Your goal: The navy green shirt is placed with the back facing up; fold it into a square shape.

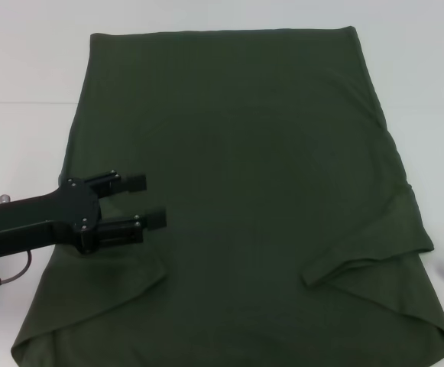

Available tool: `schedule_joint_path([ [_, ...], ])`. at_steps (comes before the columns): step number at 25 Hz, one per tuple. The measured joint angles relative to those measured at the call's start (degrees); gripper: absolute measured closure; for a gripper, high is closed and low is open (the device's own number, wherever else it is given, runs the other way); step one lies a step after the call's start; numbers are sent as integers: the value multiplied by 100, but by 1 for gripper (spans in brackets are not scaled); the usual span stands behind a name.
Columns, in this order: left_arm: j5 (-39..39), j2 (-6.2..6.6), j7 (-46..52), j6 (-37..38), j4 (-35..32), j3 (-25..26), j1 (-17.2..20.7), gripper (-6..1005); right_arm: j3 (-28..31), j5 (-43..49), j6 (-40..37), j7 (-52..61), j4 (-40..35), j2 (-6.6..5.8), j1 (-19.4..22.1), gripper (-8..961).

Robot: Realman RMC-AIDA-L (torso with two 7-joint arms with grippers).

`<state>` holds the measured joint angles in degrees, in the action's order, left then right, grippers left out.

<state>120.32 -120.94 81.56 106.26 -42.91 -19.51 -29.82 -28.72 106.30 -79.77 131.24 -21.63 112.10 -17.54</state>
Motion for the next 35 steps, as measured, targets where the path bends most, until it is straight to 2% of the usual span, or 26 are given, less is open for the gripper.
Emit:
schedule_joint_path([
  [3,0,-3,0,0,2,0,-6,158,7,139,107,137,-6,-43,14,27],
  [8,0,-18,0,-8,3,-7,-7,158,6,399,364,257,-3,-49,-119,27],
  [35,0,-35,0,-30,3,-9,-7,158,-33,733,947,326,18,7,-685,27],
])
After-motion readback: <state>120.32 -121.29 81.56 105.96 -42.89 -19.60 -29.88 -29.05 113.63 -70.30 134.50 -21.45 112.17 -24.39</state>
